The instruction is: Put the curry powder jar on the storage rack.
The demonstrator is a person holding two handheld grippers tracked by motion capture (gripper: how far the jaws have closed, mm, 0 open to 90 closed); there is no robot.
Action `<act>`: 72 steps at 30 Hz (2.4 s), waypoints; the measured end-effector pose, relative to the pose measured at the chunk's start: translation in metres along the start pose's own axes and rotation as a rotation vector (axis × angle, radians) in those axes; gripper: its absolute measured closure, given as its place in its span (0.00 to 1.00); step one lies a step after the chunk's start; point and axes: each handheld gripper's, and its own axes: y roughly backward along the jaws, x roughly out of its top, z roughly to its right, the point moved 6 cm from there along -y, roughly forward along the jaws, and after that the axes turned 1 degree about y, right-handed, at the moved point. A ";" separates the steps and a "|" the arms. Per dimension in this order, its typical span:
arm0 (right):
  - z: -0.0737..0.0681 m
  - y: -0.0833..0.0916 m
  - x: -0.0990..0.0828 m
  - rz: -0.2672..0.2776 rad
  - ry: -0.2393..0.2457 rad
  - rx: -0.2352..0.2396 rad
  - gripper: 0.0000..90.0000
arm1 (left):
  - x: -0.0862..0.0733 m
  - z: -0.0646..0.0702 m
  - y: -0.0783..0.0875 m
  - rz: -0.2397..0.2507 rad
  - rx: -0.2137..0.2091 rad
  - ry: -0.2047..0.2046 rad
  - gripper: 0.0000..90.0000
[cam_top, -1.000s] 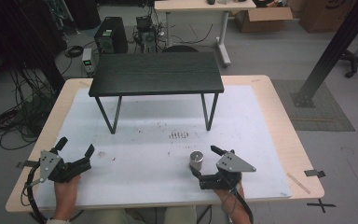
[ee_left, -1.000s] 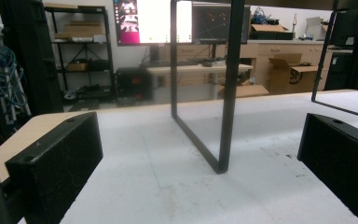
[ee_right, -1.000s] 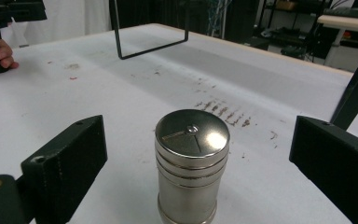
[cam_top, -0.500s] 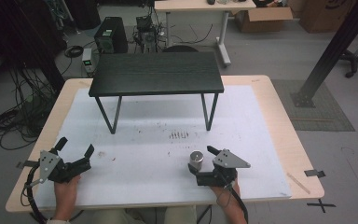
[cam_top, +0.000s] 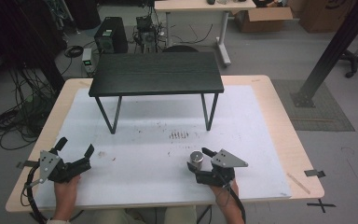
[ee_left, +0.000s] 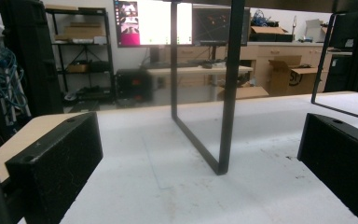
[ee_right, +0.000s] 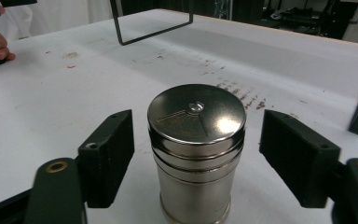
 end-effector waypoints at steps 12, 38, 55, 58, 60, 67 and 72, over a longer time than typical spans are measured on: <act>-0.001 -0.001 0.000 -0.013 0.004 0.010 0.53 | 0.000 0.000 0.000 0.002 0.001 0.001 0.00; -0.006 0.008 0.036 0.055 0.032 0.047 0.54 | 0.000 0.000 0.001 0.006 0.002 0.003 0.00; -0.012 0.019 0.099 0.108 0.076 0.083 0.54 | 0.000 0.000 0.001 0.006 0.002 0.002 0.00; -0.012 0.020 0.109 0.113 0.078 0.094 0.54 | 0.000 0.000 0.001 0.006 0.002 0.003 0.00; -0.012 0.021 0.116 0.110 0.088 0.096 0.54 | 0.000 0.000 0.001 0.006 0.002 0.002 0.00; -0.012 0.024 0.144 0.118 0.103 0.116 0.54 | 0.000 0.000 0.001 0.006 0.002 0.002 0.00; -0.012 0.024 0.162 0.123 0.117 0.128 0.54 | 0.000 0.000 0.001 0.007 0.002 0.001 0.00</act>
